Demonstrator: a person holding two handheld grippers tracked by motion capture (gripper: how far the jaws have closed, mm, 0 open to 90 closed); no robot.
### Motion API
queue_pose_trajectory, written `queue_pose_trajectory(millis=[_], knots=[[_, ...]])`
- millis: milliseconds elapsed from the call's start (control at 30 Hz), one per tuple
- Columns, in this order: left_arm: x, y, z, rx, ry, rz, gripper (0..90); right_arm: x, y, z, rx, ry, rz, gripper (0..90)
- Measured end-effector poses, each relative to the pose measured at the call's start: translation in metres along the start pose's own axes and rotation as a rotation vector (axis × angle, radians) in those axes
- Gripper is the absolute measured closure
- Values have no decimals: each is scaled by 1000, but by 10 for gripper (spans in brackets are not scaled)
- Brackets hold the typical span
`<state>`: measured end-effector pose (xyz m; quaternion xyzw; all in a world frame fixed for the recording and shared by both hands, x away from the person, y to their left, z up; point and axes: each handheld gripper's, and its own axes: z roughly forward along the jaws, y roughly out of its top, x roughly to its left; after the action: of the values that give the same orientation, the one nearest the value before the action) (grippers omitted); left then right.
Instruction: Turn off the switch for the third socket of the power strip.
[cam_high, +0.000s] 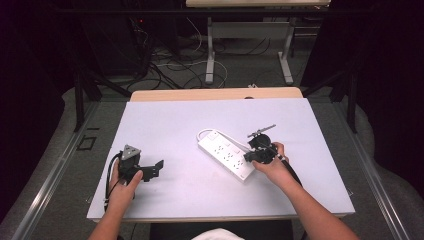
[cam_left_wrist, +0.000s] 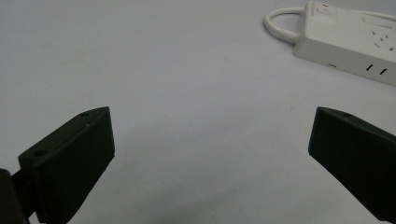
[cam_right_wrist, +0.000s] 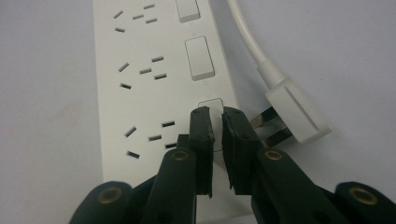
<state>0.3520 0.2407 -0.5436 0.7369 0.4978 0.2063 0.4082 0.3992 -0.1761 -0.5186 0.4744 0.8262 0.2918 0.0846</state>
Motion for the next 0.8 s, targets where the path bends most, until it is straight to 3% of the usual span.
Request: queue_pose_trajectory(millis=[367, 467, 667, 800], knots=[[0, 0, 0, -1, 0, 0, 3, 2, 3, -3, -12, 12, 10, 711], [1, 0, -1, 2, 2, 1, 3, 2, 5, -4, -16, 14, 8, 611], [0, 0, 0, 2, 1, 2, 3, 3, 7, -4, -28, 21, 13, 502], [0, 0, 0, 0, 1, 1, 3, 4, 9, -7, -46, -1, -9, 423]])
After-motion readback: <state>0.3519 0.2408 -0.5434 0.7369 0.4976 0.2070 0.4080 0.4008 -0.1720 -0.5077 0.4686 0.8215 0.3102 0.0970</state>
